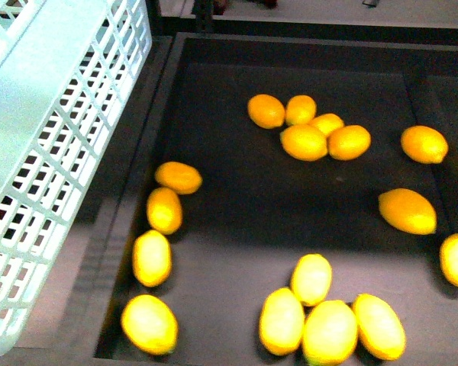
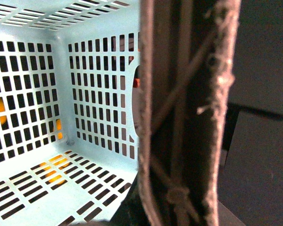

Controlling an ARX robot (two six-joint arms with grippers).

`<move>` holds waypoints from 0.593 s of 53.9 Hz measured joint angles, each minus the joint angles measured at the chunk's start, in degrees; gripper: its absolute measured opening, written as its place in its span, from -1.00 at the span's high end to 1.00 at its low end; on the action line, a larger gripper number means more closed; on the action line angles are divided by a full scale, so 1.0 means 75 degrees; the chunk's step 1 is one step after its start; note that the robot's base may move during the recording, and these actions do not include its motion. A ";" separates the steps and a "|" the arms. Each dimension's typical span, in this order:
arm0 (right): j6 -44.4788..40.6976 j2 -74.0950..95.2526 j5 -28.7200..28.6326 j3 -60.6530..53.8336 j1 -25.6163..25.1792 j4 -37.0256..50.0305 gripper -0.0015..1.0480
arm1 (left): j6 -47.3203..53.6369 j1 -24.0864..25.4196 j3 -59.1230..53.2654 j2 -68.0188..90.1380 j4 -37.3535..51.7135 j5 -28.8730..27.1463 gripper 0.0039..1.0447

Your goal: Pick lemon and mango into basket

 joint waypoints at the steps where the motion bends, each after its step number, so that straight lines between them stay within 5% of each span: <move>1: -0.0003 0.0000 0.0009 0.0000 0.0000 0.0000 -0.83 | 0.0000 0.0000 0.0000 0.0000 0.0000 0.0000 0.92; 32: -0.0003 0.0000 -0.0047 -0.0006 -0.0012 0.0000 -0.83 | 0.0149 0.0085 0.0003 -0.0012 0.0000 -0.0256 0.92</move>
